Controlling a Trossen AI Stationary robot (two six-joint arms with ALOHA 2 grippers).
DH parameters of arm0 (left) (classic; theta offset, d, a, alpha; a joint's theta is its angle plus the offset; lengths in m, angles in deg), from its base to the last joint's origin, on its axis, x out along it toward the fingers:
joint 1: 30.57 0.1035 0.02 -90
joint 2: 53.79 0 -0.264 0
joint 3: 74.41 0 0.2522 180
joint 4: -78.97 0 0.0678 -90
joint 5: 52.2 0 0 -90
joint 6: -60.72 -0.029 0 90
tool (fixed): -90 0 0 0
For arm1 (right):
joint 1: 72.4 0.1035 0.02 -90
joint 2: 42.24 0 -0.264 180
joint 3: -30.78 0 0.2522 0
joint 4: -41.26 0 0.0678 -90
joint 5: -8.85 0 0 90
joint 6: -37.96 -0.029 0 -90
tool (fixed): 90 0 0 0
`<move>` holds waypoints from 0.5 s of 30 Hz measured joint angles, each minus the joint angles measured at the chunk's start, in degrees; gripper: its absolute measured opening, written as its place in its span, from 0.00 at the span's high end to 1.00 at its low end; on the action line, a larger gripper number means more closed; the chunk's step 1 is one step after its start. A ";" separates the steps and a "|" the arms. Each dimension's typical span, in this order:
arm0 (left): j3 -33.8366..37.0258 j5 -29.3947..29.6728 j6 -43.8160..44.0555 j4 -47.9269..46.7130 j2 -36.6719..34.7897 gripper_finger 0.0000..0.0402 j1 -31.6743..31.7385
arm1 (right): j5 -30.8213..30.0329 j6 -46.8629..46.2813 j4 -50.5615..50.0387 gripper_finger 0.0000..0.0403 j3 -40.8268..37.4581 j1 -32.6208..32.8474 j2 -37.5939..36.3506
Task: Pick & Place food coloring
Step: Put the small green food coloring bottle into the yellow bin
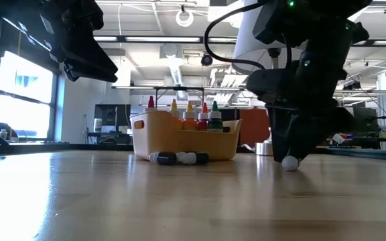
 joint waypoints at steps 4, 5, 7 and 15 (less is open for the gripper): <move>0.00 -0.04 0.00 -0.08 0.02 0.60 0.02 | 1.01 -0.33 -0.65 0.68 0.04 0.14 -0.23; 0.00 -0.05 0.00 -0.06 0.00 0.60 0.00 | 1.32 -0.31 -0.72 0.68 0.04 0.15 -0.24; 0.00 -0.08 0.00 -0.06 0.00 0.60 0.00 | 1.56 0.48 -0.85 0.68 0.04 0.15 -0.51; 0.00 -0.08 0.00 0.16 0.00 0.60 0.02 | 0.57 18.76 -1.27 0.68 0.02 -0.25 -7.26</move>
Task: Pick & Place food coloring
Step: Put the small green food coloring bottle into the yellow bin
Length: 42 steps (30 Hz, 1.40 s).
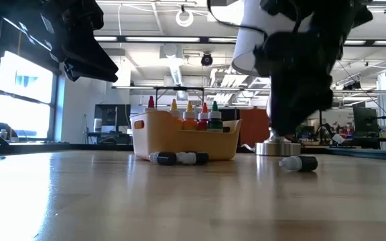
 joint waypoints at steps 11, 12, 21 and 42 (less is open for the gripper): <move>0.00 0.02 1.03 0.02 0.00 0.60 -0.01 | -3.41 31.21 4.58 0.68 0.04 4.50 -1.30; 0.00 0.15 1.03 0.02 0.02 0.60 0.00 | -3.47 32.44 5.24 0.68 0.04 4.86 -0.15; 0.00 0.42 1.25 0.06 0.00 0.60 0.00 | -1.94 33.90 3.64 0.68 0.00 4.01 5.07; 0.00 0.61 1.33 0.15 0.00 0.60 0.00 | 0.08 34.95 4.19 0.71 0.27 3.81 10.72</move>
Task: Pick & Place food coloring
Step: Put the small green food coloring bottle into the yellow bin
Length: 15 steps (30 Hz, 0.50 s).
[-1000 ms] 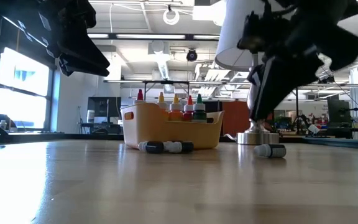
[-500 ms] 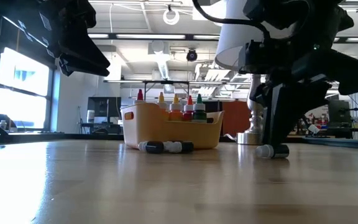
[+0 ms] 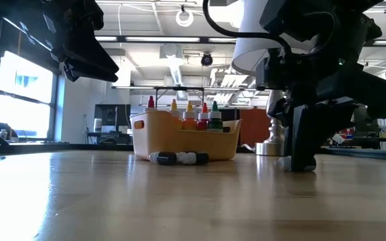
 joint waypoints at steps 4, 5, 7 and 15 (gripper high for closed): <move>0.00 0.00 0.00 -0.04 0.00 0.60 0.00 | -0.40 -1.30 0.99 0.80 -0.10 -0.02 -0.11; 0.00 -0.01 0.00 -0.04 0.00 0.60 -0.01 | -0.33 -1.33 1.33 0.81 -0.13 -0.02 -0.11; 0.00 -0.56 -0.02 -0.11 0.01 0.60 -0.01 | 0.24 -1.31 2.34 0.83 -0.18 -0.07 -0.07; 0.00 -3.72 -0.04 -0.19 0.00 0.60 -0.02 | -5.24 2.49 20.08 0.81 -0.37 -1.72 -0.94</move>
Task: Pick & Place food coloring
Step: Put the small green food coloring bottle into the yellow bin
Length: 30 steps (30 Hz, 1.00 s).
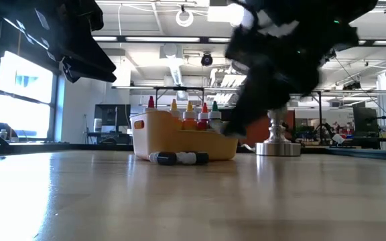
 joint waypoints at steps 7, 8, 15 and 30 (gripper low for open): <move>0.00 0.00 0.35 0.03 0.00 0.60 0.02 | -8.70 13.47 19.51 0.83 0.07 -7.96 -0.12; 0.00 0.00 0.32 0.02 0.00 0.60 0.00 | -8.96 13.98 20.23 0.83 0.09 -9.45 -0.12; 0.00 -0.02 0.03 0.04 0.00 0.60 0.00 | 0.11 11.69 18.30 0.81 0.09 -16.35 1.45; 0.00 -0.02 -0.04 0.04 0.00 0.60 0.02 | -2.09 14.01 19.64 0.63 0.16 -15.24 2.57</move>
